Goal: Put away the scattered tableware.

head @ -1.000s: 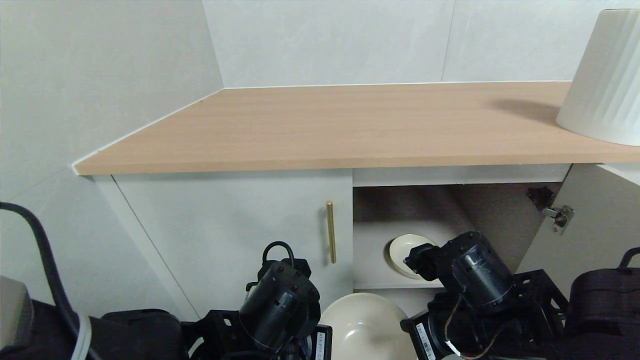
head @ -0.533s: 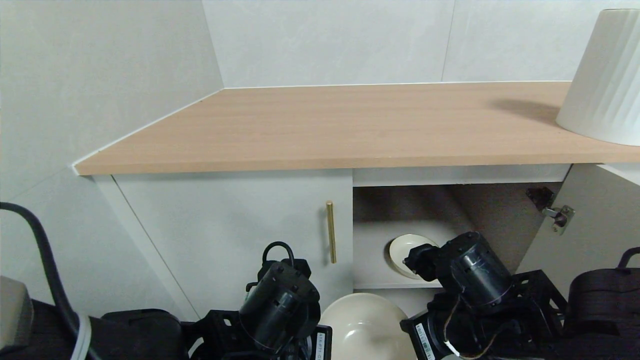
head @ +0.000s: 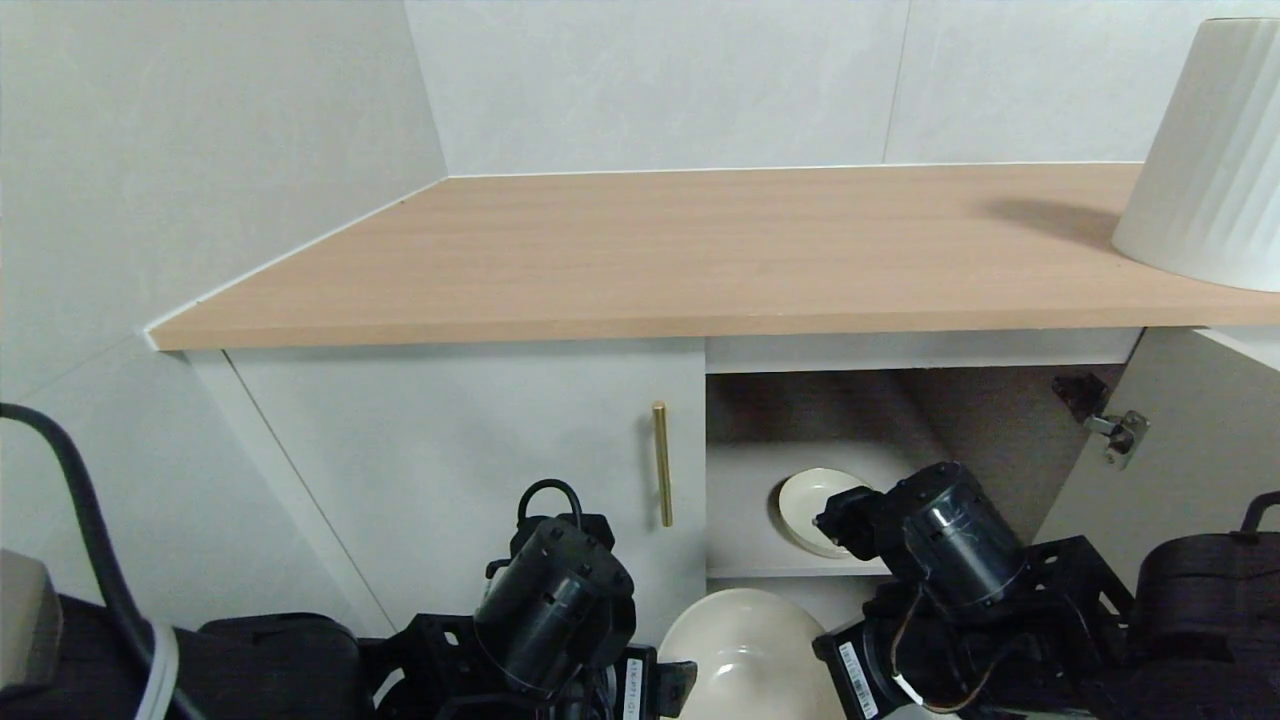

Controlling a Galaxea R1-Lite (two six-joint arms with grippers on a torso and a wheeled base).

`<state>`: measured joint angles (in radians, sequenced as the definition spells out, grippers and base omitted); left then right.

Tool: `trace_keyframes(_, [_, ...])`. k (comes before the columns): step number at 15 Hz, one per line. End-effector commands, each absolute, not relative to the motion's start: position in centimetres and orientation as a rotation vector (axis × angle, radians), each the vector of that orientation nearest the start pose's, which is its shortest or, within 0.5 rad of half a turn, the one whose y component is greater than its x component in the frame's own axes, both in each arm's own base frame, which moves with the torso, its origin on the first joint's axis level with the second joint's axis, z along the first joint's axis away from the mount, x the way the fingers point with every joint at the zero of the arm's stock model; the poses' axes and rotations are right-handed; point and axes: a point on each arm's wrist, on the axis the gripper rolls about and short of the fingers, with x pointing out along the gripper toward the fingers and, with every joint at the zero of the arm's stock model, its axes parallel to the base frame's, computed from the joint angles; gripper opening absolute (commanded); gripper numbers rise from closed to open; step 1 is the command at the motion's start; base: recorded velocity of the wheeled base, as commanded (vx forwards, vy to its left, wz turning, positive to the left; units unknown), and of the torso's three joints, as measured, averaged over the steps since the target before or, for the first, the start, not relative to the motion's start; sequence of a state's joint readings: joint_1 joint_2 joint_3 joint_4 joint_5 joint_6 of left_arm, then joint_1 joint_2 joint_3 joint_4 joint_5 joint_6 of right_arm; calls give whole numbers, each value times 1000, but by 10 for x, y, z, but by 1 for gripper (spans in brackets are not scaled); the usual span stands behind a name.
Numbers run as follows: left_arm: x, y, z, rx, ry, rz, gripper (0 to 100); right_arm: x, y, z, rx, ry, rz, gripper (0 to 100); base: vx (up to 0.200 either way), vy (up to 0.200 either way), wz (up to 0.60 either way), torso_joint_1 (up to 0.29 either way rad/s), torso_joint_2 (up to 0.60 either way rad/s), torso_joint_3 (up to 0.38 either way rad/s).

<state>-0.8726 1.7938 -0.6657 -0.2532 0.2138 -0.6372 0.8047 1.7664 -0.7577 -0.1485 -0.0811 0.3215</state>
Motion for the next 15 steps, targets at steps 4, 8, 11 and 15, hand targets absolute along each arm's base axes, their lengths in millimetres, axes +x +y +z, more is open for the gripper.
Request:
trace_keyframes(4, [180,-208,90,-130,906,-346,100,218,194,84,-133,947,383,0,0,0,0,0,0,0])
trace_keyframes(8, [180,-208,88,-126,909,-343,100,247,178,70,-81,976,247,0,0,0,0,0,0,0])
trace_keyframes(11, [180,-207,90,-130,905,-345,100,268,169,65,49,983,137,0,0,0,0,0,0,0])
trace_keyframes(15, [180,-207,91,-131,904,-346,100,299,164,77,274,924,25,0,0,0,0,0,0,0])
